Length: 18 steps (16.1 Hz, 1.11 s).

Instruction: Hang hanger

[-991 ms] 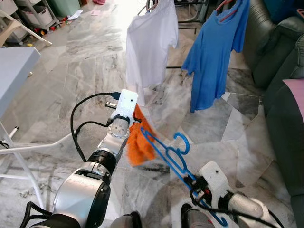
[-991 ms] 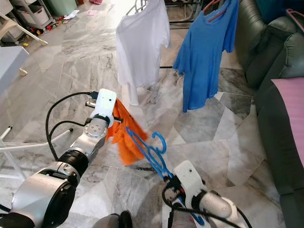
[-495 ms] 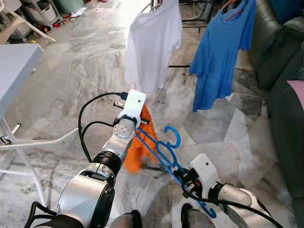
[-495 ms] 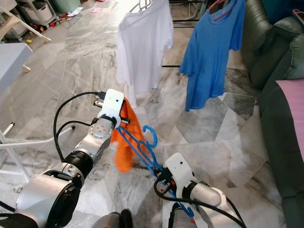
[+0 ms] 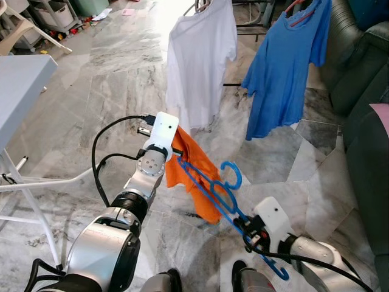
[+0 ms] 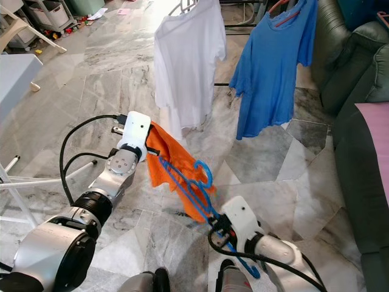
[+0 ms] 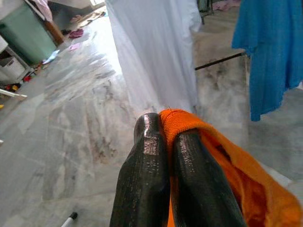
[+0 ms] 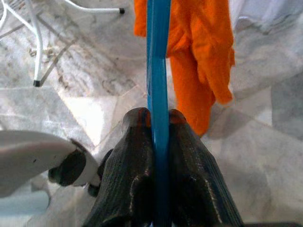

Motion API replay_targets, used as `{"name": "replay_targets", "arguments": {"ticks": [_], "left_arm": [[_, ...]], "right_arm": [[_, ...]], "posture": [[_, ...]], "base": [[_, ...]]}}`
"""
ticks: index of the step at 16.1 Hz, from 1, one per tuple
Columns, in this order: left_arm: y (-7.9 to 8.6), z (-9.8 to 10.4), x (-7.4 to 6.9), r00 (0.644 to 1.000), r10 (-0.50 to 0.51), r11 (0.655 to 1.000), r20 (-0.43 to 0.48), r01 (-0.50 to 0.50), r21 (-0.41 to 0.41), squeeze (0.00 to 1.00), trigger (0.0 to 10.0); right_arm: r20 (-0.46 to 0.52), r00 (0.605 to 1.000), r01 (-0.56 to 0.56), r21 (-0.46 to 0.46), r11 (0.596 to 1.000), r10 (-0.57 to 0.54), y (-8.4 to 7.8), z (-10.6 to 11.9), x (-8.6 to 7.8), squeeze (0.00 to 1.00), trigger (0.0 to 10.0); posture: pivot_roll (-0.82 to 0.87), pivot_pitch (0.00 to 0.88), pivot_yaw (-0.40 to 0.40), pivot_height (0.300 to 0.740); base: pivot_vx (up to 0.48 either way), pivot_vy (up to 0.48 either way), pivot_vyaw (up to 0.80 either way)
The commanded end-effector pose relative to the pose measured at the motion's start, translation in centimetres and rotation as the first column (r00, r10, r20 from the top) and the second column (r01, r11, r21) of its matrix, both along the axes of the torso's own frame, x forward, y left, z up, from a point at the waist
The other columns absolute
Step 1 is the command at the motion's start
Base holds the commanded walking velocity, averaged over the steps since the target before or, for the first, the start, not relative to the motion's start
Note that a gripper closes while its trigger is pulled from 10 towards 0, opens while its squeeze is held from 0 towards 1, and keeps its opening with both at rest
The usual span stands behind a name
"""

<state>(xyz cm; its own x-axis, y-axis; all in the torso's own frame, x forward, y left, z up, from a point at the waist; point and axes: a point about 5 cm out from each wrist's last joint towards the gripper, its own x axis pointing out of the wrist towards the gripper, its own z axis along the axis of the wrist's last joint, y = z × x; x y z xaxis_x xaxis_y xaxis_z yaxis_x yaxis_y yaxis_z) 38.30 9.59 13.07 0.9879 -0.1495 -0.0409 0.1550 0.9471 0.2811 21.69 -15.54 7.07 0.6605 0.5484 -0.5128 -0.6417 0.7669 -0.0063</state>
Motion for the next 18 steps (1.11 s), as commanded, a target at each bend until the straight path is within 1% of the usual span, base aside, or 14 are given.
{"name": "replay_targets", "arguments": {"ticks": [1, 3, 6, 7, 10, 12, 15, 16, 17, 18], "left_arm": [[0.4, 0.0, 0.0, 1.0, 0.005, 1.0, 0.008, -0.005, -0.006, 0.0, 10.0], [-0.1, 0.1, 0.0, 1.0, -0.027, 0.999, 0.009, 0.028, -0.023, 0.0, 10.0], [-0.6, -0.1, -0.3, 0.996, -0.084, 0.994, -0.001, 0.083, -0.069, 0.0, 10.0], [-0.8, -0.2, -0.4, 0.994, -0.108, 0.991, -0.005, 0.107, -0.082, 0.0, 10.0], [-1.2, -0.1, -0.6, 0.989, -0.148, 0.985, 0.007, 0.148, -0.087, 0.0, 10.0], [-1.6, 0.1, -0.7, 0.982, -0.188, 0.975, 0.02, 0.189, -0.119, 0.0, 10.0], [-3.0, 0.9, -1.1, 0.959, -0.273, 0.947, 0.076, 0.282, -0.155, 0.0, 10.0], [-3.2, 1.1, -1.2, 0.953, -0.291, 0.941, 0.087, 0.301, -0.155, 0.0, 10.0], [-3.6, 1.3, -1.3, 0.943, -0.314, 0.935, 0.109, 0.327, -0.138, 0.0, 10.0], [-3.9, 1.3, -1.5, 0.932, -0.343, 0.925, 0.12, 0.357, -0.127, 0.0, 10.0]], "right_arm": [[0.008, 1.0, 0.002, 0.003, 1.0, -0.002, -0.4, 0.4, -0.1, 0.0, 10.0], [0.025, 0.998, 0.055, -0.044, 0.998, -0.054, -1.4, 0.0, 0.6, 0.0, 10.0], [0.062, 0.991, 0.124, -0.064, 0.99, -0.12, -2.1, -0.1, 1.7, 0.0, 10.0], [0.064, 0.989, 0.139, -0.055, 0.989, -0.135, -2.2, -0.2, 1.9, 0.0, 10.0], [0.075, 0.983, 0.174, -0.066, 0.983, -0.169, -2.5, -0.4, 2.4, 0.0, 10.0], [0.079, 0.979, 0.192, -0.063, 0.979, -0.187, -2.7, -0.6, 2.7, 0.0, 10.0], [0.041, 0.982, 0.183, 0.001, 0.983, -0.183, -2.0, -1.1, 2.9, 0.0, 10.0], [0.027, 0.985, 0.17, 0.013, 0.985, -0.17, -1.8, -1.2, 2.8, 0.0, 10.0], [0.0, 0.989, 0.149, 0.042, 0.988, -0.149, -1.4, -1.4, 2.6, 0.0, 10.0], [-0.016, 0.991, 0.137, 0.05, 0.989, -0.136, -1.1, -1.6, 2.4, 0.0, 10.0]], "posture": [[-0.16, 0.229, 0.11, 0.74], [-0.16, 0.229, 0.112, 0.74], [-0.16, 0.229, 0.115, 0.74], [-0.15, 0.231, 0.115, 0.74], [-0.15, 0.232, 0.113, 0.74], [-0.15, 0.228, 0.113, 0.74], [-0.15, 0.224, 0.11, 0.74], [-0.15, 0.224, 0.109, 0.74], [-0.15, 0.222, 0.106, 0.74], [-0.15, 0.222, 0.106, 0.74]], "base": [[0.0, 0.0, 0.0], [0.0, 0.0, 0.0], [0.0, 0.0, 0.0], [0.0, 0.0, 0.0], [0.0, 0.0, 0.0], [0.0, 0.0, 0.0], [0.0, 0.0, 0.0], [0.0, 0.0, 0.0], [0.0, 0.0, 0.0], [0.0, 0.0, 0.0]]}}
